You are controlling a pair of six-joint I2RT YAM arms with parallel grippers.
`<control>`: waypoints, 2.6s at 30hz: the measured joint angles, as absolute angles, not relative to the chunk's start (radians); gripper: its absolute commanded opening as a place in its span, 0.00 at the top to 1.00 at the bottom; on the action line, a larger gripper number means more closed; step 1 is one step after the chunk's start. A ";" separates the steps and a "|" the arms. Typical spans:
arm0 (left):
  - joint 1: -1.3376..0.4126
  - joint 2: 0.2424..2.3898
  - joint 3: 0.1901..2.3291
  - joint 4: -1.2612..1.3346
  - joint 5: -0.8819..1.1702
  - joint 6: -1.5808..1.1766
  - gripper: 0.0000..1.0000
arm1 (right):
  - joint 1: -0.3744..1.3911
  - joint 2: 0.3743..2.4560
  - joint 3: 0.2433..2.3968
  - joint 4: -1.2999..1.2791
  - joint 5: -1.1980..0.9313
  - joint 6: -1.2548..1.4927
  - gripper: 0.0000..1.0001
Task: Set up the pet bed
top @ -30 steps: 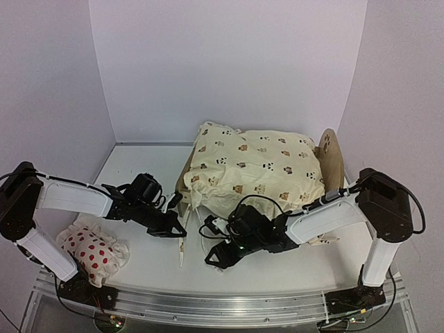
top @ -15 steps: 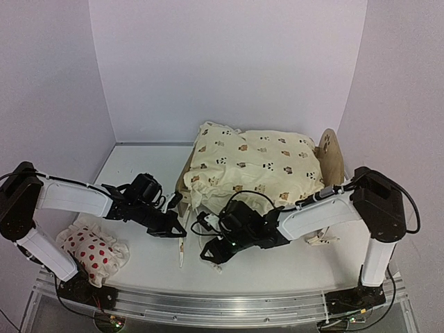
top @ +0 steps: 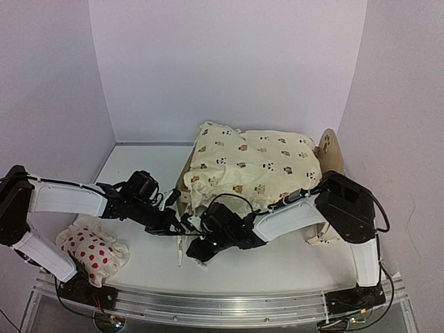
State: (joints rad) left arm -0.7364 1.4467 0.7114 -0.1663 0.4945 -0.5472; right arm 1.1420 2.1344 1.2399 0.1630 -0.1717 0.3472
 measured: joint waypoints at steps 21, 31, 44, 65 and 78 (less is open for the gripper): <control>-0.721 1.355 0.830 -0.445 0.348 -0.533 1.00 | 1.138 2.317 1.415 0.391 -0.202 0.419 0.68; -0.728 1.365 0.834 -0.392 0.405 -0.566 1.00 | 1.146 2.137 1.152 0.396 -0.200 0.394 0.51; -0.734 1.424 0.764 -0.284 0.471 -0.654 1.00 | 1.146 1.960 0.996 0.335 -0.155 0.326 0.49; -0.766 1.514 0.717 -0.251 0.434 -0.676 0.56 | 1.146 1.956 0.979 0.290 -0.076 0.291 0.49; -0.811 1.425 0.785 -0.516 0.237 -0.625 0.63 | 1.146 1.956 0.989 0.286 -0.077 0.285 0.48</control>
